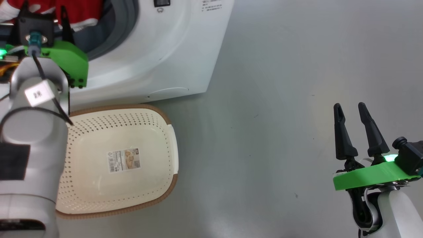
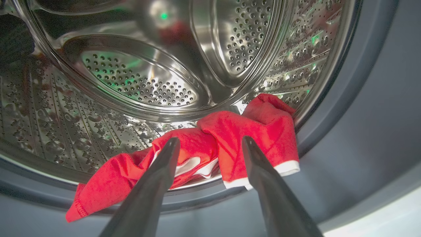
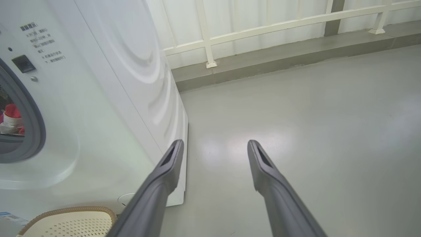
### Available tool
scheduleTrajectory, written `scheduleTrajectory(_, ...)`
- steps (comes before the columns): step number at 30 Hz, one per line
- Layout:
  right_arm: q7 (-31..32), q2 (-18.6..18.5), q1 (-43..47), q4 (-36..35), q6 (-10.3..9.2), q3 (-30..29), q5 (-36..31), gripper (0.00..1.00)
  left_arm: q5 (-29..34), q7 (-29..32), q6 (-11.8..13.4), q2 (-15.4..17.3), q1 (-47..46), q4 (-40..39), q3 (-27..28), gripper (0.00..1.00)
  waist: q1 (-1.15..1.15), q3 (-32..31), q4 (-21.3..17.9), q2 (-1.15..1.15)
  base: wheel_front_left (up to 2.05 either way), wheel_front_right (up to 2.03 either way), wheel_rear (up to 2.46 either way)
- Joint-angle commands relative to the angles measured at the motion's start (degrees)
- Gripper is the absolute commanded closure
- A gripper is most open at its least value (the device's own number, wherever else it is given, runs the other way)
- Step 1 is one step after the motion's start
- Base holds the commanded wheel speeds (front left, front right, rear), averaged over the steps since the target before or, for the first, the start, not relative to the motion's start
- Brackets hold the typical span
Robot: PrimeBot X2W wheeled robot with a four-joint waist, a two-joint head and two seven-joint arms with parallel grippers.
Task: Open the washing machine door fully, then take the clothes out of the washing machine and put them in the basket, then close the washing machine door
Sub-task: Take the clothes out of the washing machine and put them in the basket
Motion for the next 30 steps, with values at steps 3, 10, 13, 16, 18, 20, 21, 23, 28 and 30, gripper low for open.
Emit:
scheduleTrajectory(3, -0.36, -0.03, -1.35, -1.26, 0.37, 1.91, 0.3, 0.0, 1.39, 0.96, 1.99, 4.26, -4.54, 3.3, 0.22, 0.0, 0.0, 1.48, -0.89, 0.0, 0.0, 0.0, 0.0)
scheduleTrajectory(10, -0.36, 0.03, -2.17, -1.24, 0.37, 2.42, 0.47, 0.0, 1.73, 1.42, 2.9, 7.01, -8.63, 8.44, -0.26, 0.0, 0.0, 2.24, -1.74, 0.0, 0.0, 0.0, 0.0)
scheduleTrajectory(13, -0.36, 0.05, -2.32, -1.26, 0.37, 2.54, 0.6, 0.0, 1.86, 1.77, 2.74, 8.07, -10.07, 10.19, -0.71, 0.0, 0.0, 2.64, -2.06, 0.0, 0.0, 0.0, 0.0)
scheduleTrajectory(16, -0.36, 0.06, -2.68, -1.27, 0.37, 2.96, 0.82, 0.0, 1.91, 2.25, 2.72, 9.1, -11.26, 11.29, -1.07, 0.0, 0.0, 3.29, -2.55, 0.0, 0.0, 0.0, 0.0)
scheduleTrajectory(18, -0.36, 0.07, -2.93, -1.3, 0.37, 3.24, 1.03, 0.0, 1.82, 2.57, 2.69, 9.71, -11.95, 11.81, -1.22, 0.0, 0.0, 3.71, -2.86, 0.0, 0.0, 0.0, 0.0)
scheduleTrajectory(20, -0.36, 0.07, -3.15, -1.38, 0.37, 3.46, 1.2, 0.0, 1.75, 2.98, 2.82, 10.31, -12.65, 12.21, -1.35, 0.0, 0.0, 4.2, -3.24, 0.0, 0.0, 0.0, 0.0)
scheduleTrajectory(21, -0.36, 0.07, -3.27, -1.42, 0.37, 3.56, 1.27, 0.0, 1.53, 3.29, 2.89, 10.6, -13.02, 12.38, -1.25, 0.0, 0.0, 4.47, -3.46, 0.0, 0.0, 0.0, 0.0)
scheduleTrajectory(23, -0.36, 0.07, -3.62, -1.58, 0.37, 3.63, 1.42, 0.0, 0.97, 4.22, 2.91, 11.32, -13.98, 12.8, -1.05, 0.0, 0.0, 5.3, -4.06, 0.0, 0.0, 0.0, 0.0)
scheduleTrajectory(28, -0.36, 0.08, -3.91, -1.71, 0.37, 3.48, 1.59, 0.0, 0.72, 5.44, 3.18, 12.19, -15.02, 13.25, -1.44, 0.0, 0.0, 6.36, -4.7, 0.0, 0.0, 0.0, 0.0)
scheduleTrajectory(30, -0.36, 0.08, -3.98, -1.77, 0.37, 3.45, 1.67, 0.0, 0.55, 5.84, 3.04, 12.5, -15.18, 13.38, -1.58, 0.0, 0.0, 6.66, -4.9, 0.0, 0.0, 0.0, 0.0)
